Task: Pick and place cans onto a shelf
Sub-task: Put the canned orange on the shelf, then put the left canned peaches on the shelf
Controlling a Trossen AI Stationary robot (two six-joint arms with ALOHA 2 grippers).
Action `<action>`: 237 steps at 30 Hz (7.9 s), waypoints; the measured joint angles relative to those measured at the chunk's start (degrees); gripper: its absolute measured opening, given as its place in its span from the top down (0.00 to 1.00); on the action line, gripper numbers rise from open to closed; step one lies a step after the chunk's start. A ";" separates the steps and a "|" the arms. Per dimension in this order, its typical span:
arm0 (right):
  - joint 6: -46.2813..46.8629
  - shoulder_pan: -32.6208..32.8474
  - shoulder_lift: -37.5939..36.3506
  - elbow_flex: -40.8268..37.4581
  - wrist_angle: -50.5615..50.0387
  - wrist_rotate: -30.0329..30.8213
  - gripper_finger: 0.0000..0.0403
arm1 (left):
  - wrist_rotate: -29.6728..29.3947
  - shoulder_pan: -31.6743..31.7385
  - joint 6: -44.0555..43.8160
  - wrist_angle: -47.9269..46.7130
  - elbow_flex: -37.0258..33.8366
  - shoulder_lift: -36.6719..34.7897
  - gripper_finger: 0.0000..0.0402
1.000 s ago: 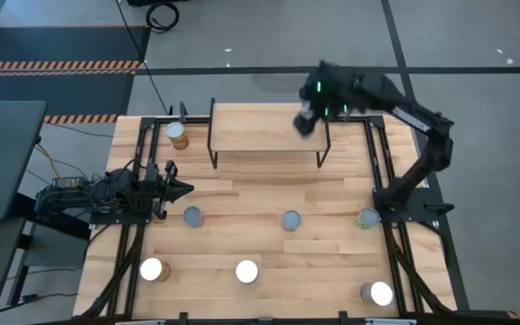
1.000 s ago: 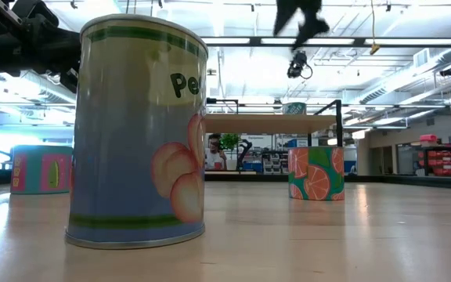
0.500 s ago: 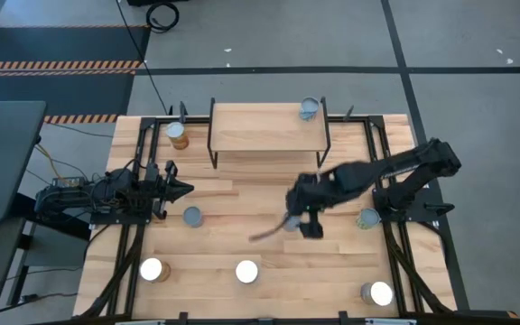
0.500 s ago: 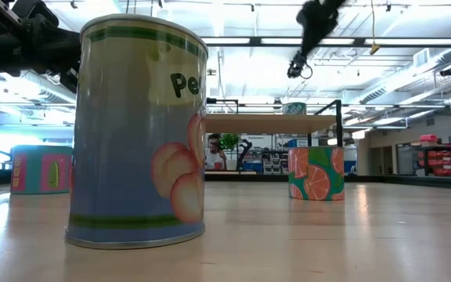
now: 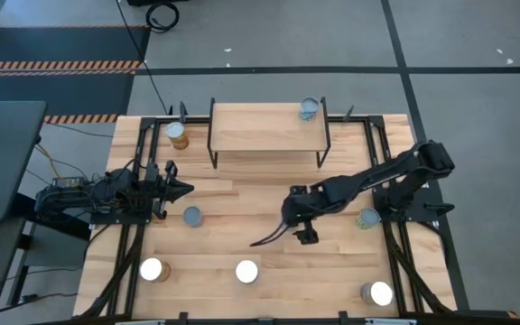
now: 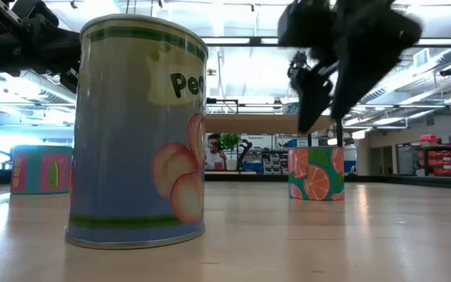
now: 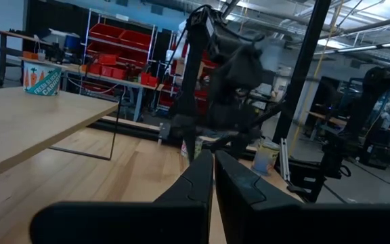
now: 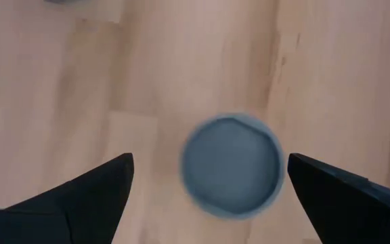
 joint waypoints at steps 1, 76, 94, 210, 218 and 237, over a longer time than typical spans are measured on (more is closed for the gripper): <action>-0.78 -0.23 1.04 0.13 0.97 -0.05 0.01 | 0.02 0.00 0.04 -0.02 0.00 0.02 0.94; 37.66 -39.75 1.64 28.61 -36.66 11.37 0.12 | 0.01 0.00 0.01 -0.01 0.00 0.02 0.94; 32.59 -32.95 -0.23 43.59 -34.43 22.95 0.12 | 0.02 0.00 0.02 -0.02 0.00 0.02 0.94; 11.11 -47.58 20.74 68.17 -37.67 7.34 0.20 | 0.02 0.00 0.03 0.00 0.00 0.39 0.94; 10.22 -49.50 20.63 67.30 -38.18 6.39 0.20 | 0.01 0.00 0.02 0.01 -0.01 0.39 0.94; 10.49 -48.63 20.71 57.40 -28.10 5.14 0.17 | 0.00 0.00 0.04 0.00 0.00 0.39 0.94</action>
